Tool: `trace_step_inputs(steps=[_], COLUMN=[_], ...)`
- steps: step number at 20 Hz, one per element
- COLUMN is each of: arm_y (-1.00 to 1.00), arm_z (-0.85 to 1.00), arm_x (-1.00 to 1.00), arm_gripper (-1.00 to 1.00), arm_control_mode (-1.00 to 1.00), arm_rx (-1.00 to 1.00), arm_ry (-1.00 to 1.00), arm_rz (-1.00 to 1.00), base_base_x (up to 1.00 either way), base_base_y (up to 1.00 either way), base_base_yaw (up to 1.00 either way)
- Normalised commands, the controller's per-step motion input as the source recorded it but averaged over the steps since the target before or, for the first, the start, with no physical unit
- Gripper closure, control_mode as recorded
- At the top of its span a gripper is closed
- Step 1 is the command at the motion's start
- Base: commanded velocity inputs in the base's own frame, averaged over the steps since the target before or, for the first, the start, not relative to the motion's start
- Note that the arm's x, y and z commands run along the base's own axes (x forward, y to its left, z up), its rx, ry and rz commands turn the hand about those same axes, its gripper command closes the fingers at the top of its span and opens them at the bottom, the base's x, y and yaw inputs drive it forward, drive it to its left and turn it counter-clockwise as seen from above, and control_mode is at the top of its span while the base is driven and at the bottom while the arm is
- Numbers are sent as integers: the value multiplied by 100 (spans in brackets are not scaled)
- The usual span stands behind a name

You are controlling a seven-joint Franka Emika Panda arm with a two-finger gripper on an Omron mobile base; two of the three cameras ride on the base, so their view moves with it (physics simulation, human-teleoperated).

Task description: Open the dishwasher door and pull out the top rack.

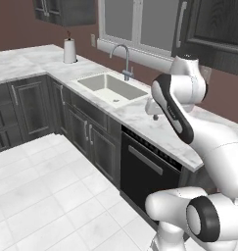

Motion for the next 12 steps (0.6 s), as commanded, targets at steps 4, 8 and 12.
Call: trace_step_inputs(steps=[4,8,12], arm_y=[-7,3,19], arm_z=[-28,-50,-47], arm_x=[0,2,3], arm_gripper=[-100,-100,-100], arm_control_mode=[-100,-100,-100], arm_rx=[-6,-21,-29], arm_ry=[0,0,-1], arm_rz=[1,1,0], base_base_x=[0,0,0], base_base_y=[0,0,0], base_base_yaw=[0,0,0])
